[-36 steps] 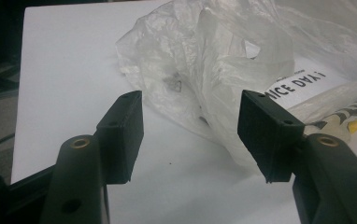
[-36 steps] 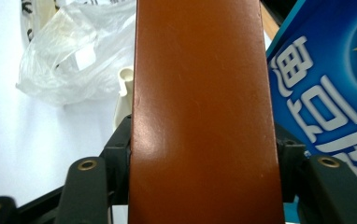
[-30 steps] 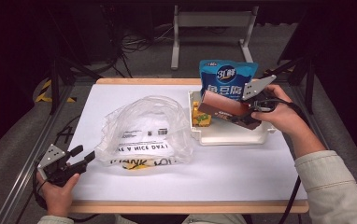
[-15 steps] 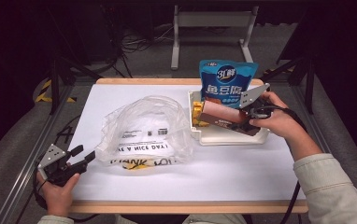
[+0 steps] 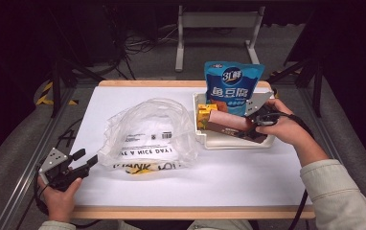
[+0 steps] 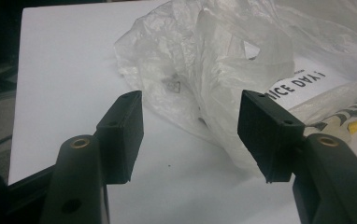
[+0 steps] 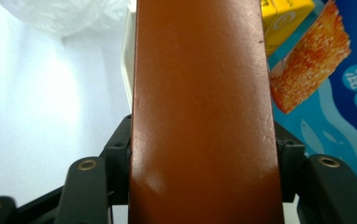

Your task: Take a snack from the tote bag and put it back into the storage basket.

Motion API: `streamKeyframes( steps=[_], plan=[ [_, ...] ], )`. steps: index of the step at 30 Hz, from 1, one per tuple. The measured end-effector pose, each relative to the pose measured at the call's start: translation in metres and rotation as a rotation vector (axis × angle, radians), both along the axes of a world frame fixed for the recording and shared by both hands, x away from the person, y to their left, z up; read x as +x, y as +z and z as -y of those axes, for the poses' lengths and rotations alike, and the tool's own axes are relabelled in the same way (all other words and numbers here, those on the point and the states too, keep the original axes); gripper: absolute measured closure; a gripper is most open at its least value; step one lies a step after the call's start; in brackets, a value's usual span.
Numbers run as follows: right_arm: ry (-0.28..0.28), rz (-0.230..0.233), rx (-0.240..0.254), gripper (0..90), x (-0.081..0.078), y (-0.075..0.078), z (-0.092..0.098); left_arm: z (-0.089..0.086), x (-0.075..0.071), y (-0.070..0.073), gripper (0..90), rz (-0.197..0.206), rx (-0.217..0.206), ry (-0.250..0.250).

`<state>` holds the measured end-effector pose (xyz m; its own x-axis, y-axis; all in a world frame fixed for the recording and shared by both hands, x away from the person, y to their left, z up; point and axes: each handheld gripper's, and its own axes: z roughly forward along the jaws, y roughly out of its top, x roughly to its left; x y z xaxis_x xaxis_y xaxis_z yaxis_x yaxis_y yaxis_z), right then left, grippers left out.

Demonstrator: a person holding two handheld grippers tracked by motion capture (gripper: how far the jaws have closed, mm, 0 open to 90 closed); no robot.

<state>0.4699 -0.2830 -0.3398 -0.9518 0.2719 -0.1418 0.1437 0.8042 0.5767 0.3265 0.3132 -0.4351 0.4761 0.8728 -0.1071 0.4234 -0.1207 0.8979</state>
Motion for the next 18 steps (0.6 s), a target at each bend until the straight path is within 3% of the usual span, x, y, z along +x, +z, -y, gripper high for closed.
streamKeyframes(
  steps=[18],
  plan=[
    [0.023,-0.005,-0.041,41.6,0.005,-0.013,-0.003,0.0,-0.001,0.0,40.9,-0.002,0.002,0.003]
  ],
)
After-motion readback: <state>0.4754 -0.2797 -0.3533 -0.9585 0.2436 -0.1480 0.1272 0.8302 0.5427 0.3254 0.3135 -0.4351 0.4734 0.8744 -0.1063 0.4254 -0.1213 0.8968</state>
